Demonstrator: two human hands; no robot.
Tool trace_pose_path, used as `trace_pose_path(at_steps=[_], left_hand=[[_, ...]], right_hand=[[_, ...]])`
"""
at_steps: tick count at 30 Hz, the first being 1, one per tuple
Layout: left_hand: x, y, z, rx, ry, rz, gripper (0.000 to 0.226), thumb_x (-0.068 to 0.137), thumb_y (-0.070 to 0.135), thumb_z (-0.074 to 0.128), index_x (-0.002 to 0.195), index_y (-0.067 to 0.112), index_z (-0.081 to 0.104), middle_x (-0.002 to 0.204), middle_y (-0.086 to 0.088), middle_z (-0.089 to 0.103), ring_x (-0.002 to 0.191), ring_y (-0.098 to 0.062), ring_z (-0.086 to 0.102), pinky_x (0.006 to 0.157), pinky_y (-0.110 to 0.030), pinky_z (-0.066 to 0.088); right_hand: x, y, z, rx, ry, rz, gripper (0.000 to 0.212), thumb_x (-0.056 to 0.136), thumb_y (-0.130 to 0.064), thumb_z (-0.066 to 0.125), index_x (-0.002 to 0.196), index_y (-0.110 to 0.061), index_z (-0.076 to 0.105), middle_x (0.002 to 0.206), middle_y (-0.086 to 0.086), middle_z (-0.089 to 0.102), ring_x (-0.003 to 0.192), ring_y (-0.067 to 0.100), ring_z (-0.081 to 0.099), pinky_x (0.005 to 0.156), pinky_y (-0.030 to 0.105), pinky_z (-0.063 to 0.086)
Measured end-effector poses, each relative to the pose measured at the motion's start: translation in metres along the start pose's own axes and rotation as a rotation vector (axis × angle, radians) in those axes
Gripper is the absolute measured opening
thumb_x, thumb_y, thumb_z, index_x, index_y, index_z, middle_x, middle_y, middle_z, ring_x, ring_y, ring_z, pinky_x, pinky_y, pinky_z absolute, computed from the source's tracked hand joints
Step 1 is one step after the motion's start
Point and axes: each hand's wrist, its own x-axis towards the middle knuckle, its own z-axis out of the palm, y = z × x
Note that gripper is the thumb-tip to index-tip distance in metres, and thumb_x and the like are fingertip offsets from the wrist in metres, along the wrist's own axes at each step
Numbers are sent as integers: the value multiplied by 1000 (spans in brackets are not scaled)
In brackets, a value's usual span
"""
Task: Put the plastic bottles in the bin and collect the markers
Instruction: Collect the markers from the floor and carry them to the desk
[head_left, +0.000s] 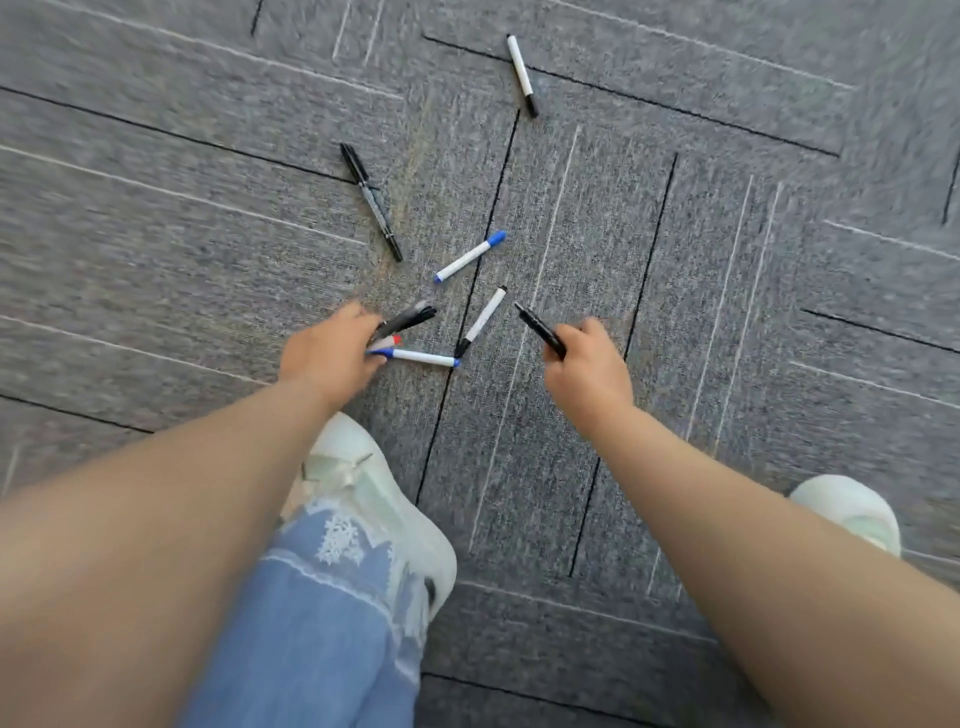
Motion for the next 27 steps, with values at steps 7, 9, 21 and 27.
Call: trace_pose_path(at_steps=[7, 9, 21, 27], left_hand=[[9, 7, 4, 101, -105, 131, 28, 89, 38, 57, 111, 21, 55, 107, -1, 51, 87, -20, 56, 60, -30, 38], [10, 10, 4, 146, -123, 158, 27, 90, 37, 56, 112, 22, 54, 110, 0, 51, 84, -16, 52, 57, -27, 37], [11, 9, 4, 27, -126, 73, 21, 90, 25, 53, 107, 15, 47, 97, -3, 48, 77, -20, 48, 61, -31, 40], [13, 5, -13, -94, 50, -113, 21, 92, 30, 46, 105, 14, 40, 70, -3, 47, 68, -27, 49, 60, -33, 38]], right_hand=[[0, -17, -13, -34, 4, -64, 24, 94, -22, 51, 114, -14, 63, 111, 4, 51, 89, 22, 57, 78, 38, 55], [1, -19, -14, -55, 17, -85, 24, 95, -21, 50, 114, -13, 62, 109, 3, 53, 88, 20, 55, 76, 33, 52], [23, -44, 5, -41, -19, -116, 22, 96, -11, 44, 113, -9, 58, 107, 7, 57, 91, 24, 54, 84, 40, 50], [31, -53, 1, -132, -81, -205, 29, 94, 1, 45, 115, -10, 62, 98, 1, 50, 86, 19, 51, 83, 32, 51]])
